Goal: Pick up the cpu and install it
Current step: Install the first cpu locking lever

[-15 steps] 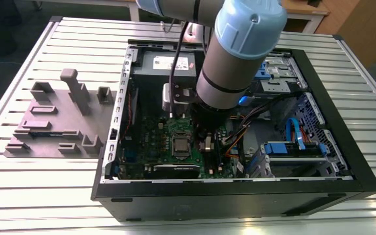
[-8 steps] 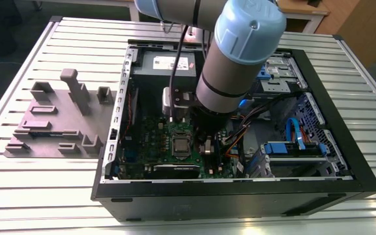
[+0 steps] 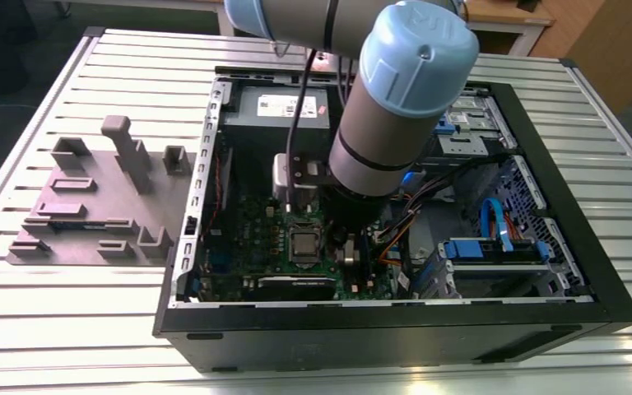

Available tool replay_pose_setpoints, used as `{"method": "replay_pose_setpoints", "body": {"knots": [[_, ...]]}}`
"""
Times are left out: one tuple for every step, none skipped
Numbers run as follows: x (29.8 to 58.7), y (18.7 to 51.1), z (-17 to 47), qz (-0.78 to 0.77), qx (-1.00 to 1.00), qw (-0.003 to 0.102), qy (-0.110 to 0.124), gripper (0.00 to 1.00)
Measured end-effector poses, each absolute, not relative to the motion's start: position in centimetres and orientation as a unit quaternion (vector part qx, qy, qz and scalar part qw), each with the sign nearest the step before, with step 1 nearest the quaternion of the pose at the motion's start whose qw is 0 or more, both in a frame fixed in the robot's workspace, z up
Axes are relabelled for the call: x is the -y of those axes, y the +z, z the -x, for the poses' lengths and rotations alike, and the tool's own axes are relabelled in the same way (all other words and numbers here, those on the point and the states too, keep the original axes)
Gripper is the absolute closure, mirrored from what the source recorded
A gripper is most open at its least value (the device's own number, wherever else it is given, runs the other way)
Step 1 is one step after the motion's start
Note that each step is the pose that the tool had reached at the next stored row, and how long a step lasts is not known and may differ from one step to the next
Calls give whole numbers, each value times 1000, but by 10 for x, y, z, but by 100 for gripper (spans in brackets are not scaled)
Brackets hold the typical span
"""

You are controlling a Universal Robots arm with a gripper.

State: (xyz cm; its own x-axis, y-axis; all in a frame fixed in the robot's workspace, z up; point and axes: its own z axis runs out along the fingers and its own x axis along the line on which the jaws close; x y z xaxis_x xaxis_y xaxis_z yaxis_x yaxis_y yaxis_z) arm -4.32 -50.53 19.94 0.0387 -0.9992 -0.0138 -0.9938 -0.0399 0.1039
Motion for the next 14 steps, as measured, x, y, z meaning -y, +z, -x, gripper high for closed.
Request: {"method": "replay_pose_setpoints", "body": {"knots": [[505, 199, 43, -720, 692, 33, -41, 89], [505, 198, 43, -721, 691, 33, -41, 89], [506, 197, 43, -721, 691, 33, -41, 89], [506, 197, 43, -722, 690, 33, -41, 89], [506, 196, 43, -722, 690, 33, -41, 89], [506, 196, 43, -722, 690, 33, -41, 89], [506, 195, 43, -723, 689, 33, -41, 89], [506, 194, 43, -723, 689, 33, -41, 89], [506, 194, 43, -723, 689, 33, -41, 89], [506, 193, 43, -723, 688, 33, -41, 89], [506, 193, 43, -724, 688, 33, -41, 89], [506, 192, 43, -724, 688, 33, -41, 89], [506, 192, 43, -725, 687, 33, -41, 89], [506, 191, 43, -725, 687, 33, -41, 89]]}}
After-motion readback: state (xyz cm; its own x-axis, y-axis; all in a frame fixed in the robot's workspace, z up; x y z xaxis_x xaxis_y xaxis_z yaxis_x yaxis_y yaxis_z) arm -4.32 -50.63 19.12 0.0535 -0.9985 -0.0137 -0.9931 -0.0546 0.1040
